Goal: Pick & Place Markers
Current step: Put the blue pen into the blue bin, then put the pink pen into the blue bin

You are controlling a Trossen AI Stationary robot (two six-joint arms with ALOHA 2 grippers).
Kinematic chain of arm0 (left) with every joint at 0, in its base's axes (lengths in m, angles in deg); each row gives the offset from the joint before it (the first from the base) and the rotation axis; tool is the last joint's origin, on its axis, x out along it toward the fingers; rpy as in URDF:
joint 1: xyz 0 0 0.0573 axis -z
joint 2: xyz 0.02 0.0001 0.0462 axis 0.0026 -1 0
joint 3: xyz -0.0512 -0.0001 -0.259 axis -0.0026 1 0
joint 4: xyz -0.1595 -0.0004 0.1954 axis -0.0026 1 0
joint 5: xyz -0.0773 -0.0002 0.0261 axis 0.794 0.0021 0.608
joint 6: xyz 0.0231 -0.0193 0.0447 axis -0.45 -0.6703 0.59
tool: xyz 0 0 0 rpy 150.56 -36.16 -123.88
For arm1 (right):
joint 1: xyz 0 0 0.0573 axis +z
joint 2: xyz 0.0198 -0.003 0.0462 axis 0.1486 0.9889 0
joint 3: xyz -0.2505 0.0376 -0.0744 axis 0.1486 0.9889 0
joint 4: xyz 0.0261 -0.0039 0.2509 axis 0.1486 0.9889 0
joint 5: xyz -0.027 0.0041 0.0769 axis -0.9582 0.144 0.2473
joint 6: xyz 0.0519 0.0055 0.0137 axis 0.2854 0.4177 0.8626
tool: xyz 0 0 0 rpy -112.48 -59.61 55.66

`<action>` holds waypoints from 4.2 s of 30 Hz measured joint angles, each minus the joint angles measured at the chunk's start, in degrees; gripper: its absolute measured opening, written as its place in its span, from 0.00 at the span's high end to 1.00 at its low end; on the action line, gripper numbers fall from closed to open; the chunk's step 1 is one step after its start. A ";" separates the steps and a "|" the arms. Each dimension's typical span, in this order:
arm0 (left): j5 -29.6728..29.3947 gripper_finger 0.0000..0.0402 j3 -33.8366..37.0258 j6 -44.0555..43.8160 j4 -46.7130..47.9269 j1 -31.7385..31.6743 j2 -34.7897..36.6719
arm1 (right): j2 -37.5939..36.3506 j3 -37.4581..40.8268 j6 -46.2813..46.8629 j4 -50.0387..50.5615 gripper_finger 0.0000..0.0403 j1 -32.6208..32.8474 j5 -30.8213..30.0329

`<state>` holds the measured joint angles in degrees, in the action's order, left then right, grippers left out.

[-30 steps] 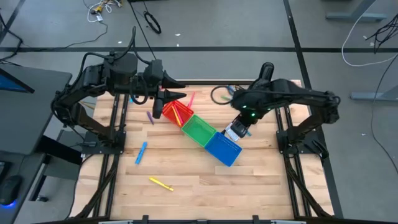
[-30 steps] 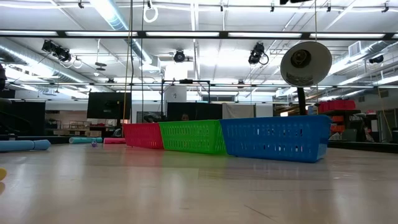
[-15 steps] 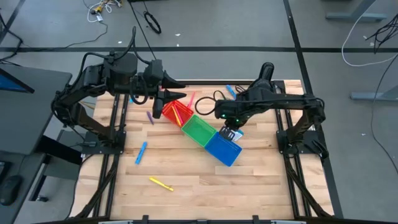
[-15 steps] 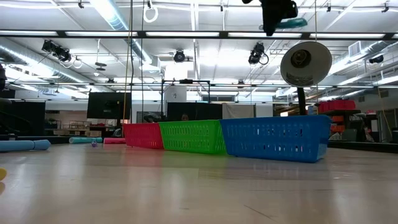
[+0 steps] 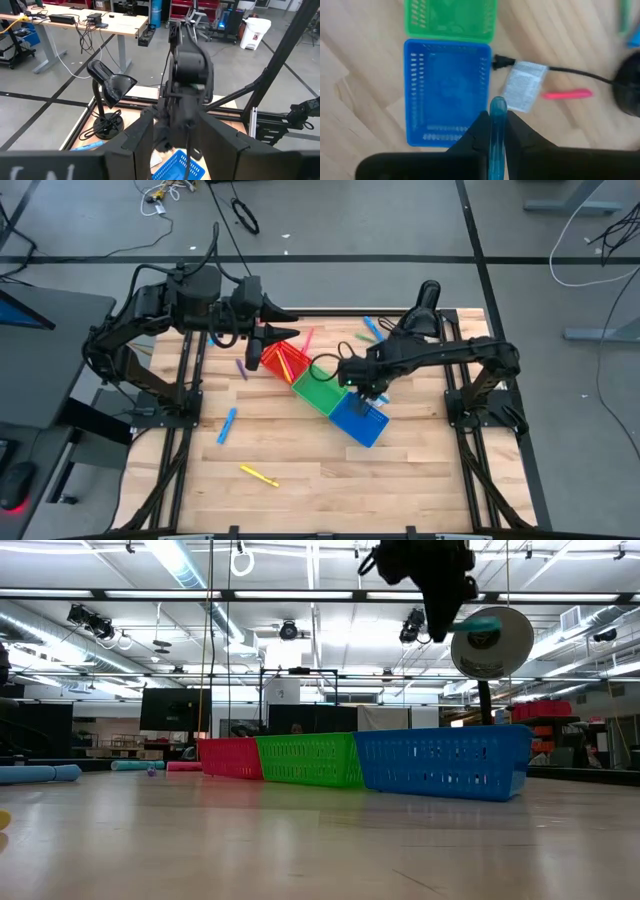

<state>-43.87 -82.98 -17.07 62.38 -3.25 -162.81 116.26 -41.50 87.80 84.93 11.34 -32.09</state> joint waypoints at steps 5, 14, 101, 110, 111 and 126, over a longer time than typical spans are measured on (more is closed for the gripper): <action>0.00 0.61 0.00 0.00 -0.26 0.00 0.00 | 0.02 6.01 1.82 -6.59 0.95 0.88 2.71; 0.00 0.61 0.00 0.02 -1.02 0.00 0.00 | 0.47 12.89 4.13 -17.15 0.95 1.37 6.11; 0.00 0.61 0.00 -0.46 -0.90 -0.01 -0.02 | -14.67 13.51 7.29 -7.85 0.62 3.69 8.94; 0.00 0.61 0.00 -0.48 -0.87 -0.02 -0.02 | -20.48 13.51 8.06 -6.54 0.62 3.69 7.89; 0.00 0.61 0.00 -0.48 -0.86 -0.01 -0.02 | -20.70 13.51 8.08 -6.56 0.62 3.69 7.22; 0.38 0.48 0.00 1.99 2.32 -1.00 -0.02 | -21.24 13.49 6.54 -6.58 0.62 3.69 6.72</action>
<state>-43.49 -82.98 -15.08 64.70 -4.25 -162.83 95.01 -28.01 94.34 78.35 15.03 -25.38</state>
